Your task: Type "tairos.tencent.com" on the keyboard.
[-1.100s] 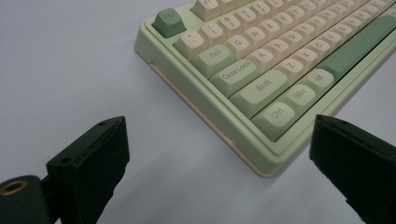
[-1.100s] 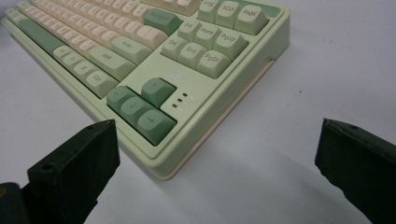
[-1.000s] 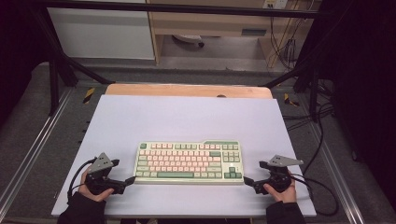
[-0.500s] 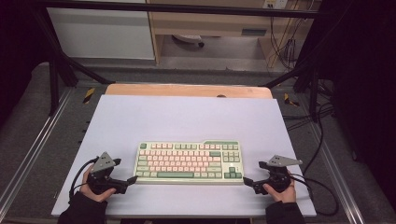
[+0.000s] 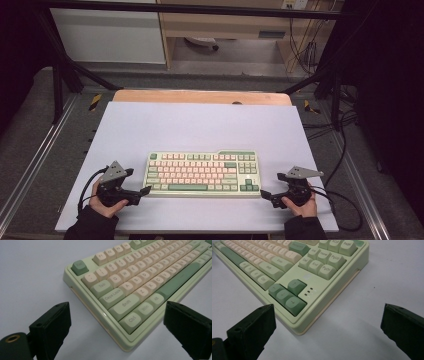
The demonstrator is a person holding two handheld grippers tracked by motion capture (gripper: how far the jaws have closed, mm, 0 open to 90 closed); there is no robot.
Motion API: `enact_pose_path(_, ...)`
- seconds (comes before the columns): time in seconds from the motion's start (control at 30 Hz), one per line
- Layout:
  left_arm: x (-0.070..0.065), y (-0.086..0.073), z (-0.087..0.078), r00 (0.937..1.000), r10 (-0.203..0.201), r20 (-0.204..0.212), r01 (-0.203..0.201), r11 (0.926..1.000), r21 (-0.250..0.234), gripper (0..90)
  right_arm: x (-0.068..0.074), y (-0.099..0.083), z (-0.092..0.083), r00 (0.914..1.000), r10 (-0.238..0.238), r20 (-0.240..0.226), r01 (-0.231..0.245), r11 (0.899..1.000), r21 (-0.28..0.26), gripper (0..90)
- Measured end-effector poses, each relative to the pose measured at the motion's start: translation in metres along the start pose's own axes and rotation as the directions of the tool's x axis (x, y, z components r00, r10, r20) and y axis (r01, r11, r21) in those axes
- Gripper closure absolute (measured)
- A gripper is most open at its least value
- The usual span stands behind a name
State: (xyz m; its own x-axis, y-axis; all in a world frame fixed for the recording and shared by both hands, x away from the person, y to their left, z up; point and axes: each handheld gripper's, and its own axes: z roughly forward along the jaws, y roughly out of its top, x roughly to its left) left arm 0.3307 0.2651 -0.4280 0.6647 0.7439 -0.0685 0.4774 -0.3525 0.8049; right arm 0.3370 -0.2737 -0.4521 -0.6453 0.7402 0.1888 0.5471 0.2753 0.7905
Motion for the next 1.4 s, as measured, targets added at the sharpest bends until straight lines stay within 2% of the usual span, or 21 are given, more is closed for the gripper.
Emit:
enact_pose_path(0.1,-0.001,0.004,0.0,0.9999,-0.014,-0.002,0.014,0.9998,-0.011,12.9,0.0,0.0,0.0,1.0,0.003,0.001,-0.003,1.0,0.004,0.4)
enact_pose_path(0.23,-0.004,0.009,0.001,0.9999,-0.01,-0.005,0.01,0.9999,-0.009,17.3,0.001,0.0,0.0,1.0,0.005,0.0,-0.005,1.0,0.005,0.4)
enact_pose_path(0.47,-0.011,0.015,0.004,0.9999,-0.003,-0.014,0.003,0.9999,-0.01,30.1,0.001,0.0,0.0,1.0,0.005,0.001,-0.005,1.0,0.007,0.4)
enact_pose_path(0.73,-0.018,0.024,0.01,1.0,0.001,-0.007,-0.001,1.0,-0.002,46.4,0.001,0.0,0.0,1.0,-0.002,0.004,0.002,1.0,0.01,0.4)
enact_pose_path(1.0,-0.023,0.032,0.013,0.9999,-0.015,-0.004,0.015,0.9999,-0.006,64.7,0.001,0.0,0.0,1.0,-0.004,0.005,0.004,1.0,0.009,0.3)
enact_pose_path(1.1,-0.025,0.037,0.015,0.9997,-0.023,0.003,0.023,0.9997,-0.01,68.6,0.001,0.0,0.0,1.0,-0.004,0.006,0.003,1.0,0.01,0.4)
enact_pose_path(1.13,-0.026,0.039,0.016,0.9997,-0.024,0.005,0.024,0.9997,-0.011,72.7,0.001,0.0,0.0,1.0,-0.004,0.005,0.004,1.0,0.011,0.4)
enact_pose_path(1.4,-0.036,0.052,0.029,0.999,0.002,0.044,-0.002,1.0,-0.001,86.9,0.001,0.0,0.0,1.0,-0.005,0.004,0.005,1.0,0.011,0.4)
